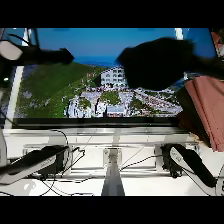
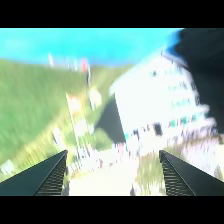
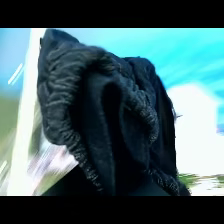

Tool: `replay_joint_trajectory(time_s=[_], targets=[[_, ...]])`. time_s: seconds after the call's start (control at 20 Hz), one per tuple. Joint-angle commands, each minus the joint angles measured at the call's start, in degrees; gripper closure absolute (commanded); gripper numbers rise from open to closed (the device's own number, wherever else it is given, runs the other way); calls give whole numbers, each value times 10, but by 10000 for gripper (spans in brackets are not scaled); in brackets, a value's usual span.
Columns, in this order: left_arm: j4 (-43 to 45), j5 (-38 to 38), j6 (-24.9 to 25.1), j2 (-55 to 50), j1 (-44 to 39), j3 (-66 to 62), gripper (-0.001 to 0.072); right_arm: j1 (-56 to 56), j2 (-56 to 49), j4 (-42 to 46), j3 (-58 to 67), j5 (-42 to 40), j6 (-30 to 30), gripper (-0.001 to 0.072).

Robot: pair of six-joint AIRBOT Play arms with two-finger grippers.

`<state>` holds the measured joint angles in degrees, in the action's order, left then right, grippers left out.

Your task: Fold the clothes and pants, and hang the long-sleeved shirts on hangers.

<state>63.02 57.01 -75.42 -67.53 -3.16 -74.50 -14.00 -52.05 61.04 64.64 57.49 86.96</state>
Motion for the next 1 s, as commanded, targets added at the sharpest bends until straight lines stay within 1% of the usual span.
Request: replay_joint_trajectory(time_s=[0.0, 0.15, 0.2, 0.3, 0.4, 0.5, 0.55, 0.6, 0.65, 0.7, 0.75, 0.85, 0.9, 0.95], targets=[[1, -14, 0, 63, 19, -19, 59, -100, 53, 197, 111, 77, 191, 680], [0, -13, 0, 96, 21, -19, 59, -228, 59, 265, 169, 215, 269, 679], [0, -13, 0, 101, 21, -19, 59, -275, 59, 269, 178, 258, 273, 680], [0, -13, 0, 106, 21, -19, 59, -360, 59, 280, 182, 320, 275, 679], [0, -13, -1, 104, 21, -19, 59, -436, 58, 289, 181, 347, 275, 665], [0, -13, -1, 104, 21, -19, 59, -496, 58, 292, 181, 350, 275, 651], [0, -13, -1, 104, 21, -19, 59, -515, 57, 292, 181, 355, 274, 523], [0, -13, -1, 104, 21, -19, 59, -525, 56, 292, 180, 363, 273, 271], [0, -13, -1, 104, 21, -19, 58, -524, 56, 290, 176, 364, 251, 83], [0, -13, -1, 104, 21, -19, 59, -524, 56, 275, 172, 364, 224, 74], [0, -13, -1, 104, 21, -19, 59, -524, 56, 247, 167, 363, 215, 75], [0, -13, -1, 104, 21, -19, 58, -518, 56, 158, 157, 346, 176, 88], [0, -13, -1, 104, 21, -19, 59, -500, 56, 109, 153, 327, 143, 166], [0, -13, 0, 104, 21, -19, 59, -472, 56, 66, 151, 307, 115, 266]])
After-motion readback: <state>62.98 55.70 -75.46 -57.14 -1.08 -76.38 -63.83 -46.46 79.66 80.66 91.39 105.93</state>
